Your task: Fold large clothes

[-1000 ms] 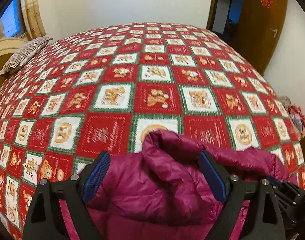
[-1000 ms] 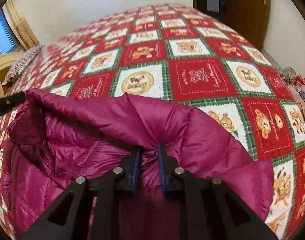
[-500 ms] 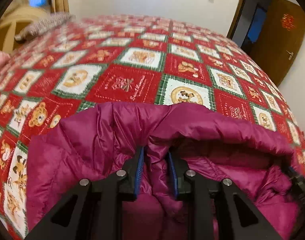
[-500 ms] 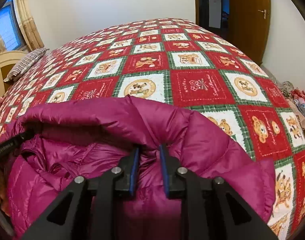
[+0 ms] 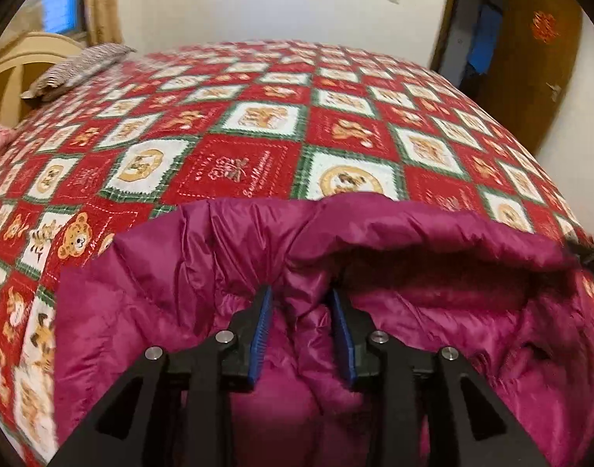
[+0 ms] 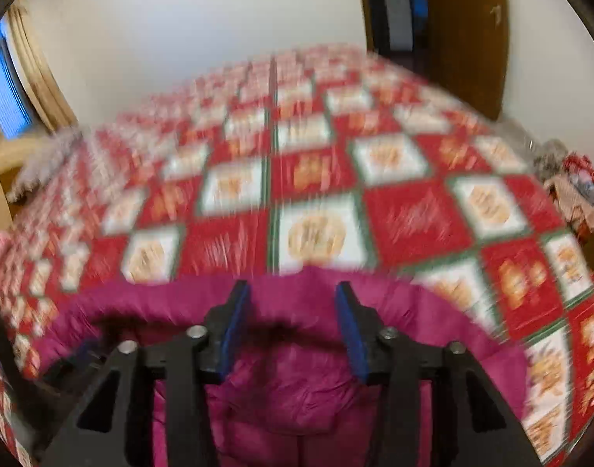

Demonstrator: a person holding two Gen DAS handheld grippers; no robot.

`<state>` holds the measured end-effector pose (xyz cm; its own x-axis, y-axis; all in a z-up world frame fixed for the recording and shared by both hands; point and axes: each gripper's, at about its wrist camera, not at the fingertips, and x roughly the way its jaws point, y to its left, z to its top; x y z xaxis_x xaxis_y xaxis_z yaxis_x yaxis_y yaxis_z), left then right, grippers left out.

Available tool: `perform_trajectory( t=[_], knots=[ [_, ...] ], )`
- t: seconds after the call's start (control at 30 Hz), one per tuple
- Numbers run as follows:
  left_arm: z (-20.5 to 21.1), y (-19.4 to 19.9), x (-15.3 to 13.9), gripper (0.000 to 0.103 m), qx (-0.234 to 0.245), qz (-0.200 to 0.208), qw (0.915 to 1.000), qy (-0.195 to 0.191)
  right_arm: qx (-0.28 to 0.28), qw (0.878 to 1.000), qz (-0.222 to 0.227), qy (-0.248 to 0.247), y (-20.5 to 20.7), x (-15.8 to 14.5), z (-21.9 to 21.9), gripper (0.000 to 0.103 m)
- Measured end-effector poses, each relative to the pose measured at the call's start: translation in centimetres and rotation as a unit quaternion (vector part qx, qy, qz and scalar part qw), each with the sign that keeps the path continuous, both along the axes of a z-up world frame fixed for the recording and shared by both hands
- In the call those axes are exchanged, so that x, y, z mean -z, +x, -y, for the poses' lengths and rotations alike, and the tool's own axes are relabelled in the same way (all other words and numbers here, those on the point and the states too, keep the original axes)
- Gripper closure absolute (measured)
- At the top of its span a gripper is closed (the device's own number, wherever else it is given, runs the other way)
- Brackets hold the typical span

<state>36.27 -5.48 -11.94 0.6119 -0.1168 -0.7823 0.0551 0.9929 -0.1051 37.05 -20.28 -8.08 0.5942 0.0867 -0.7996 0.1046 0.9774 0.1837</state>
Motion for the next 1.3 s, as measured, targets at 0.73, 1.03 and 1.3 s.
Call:
perform_trajectory(
  t=[0.73, 1.03, 1.3],
  knots=[
    [1.8, 3.2, 0.9, 0.032, 0.003, 0.008, 0.9995, 0.029, -0.057, 0.993, 0.046, -0.093, -2.6, 3.6, -2.6, 0.061],
    [2.6, 3.3, 1.4, 0.029, -0.002, 0.018, 0.9985, 0.052, -0.054, 0.994, 0.05, -0.077, -2.6, 3.8, -2.2, 0.061],
    [2.1, 2.2, -0.9, 0.028, 0.015, 0.0, 0.9988, 0.047, -0.08, 0.992, 0.028, -0.093, -3.1, 2.4, -2.7, 0.048]
  ],
)
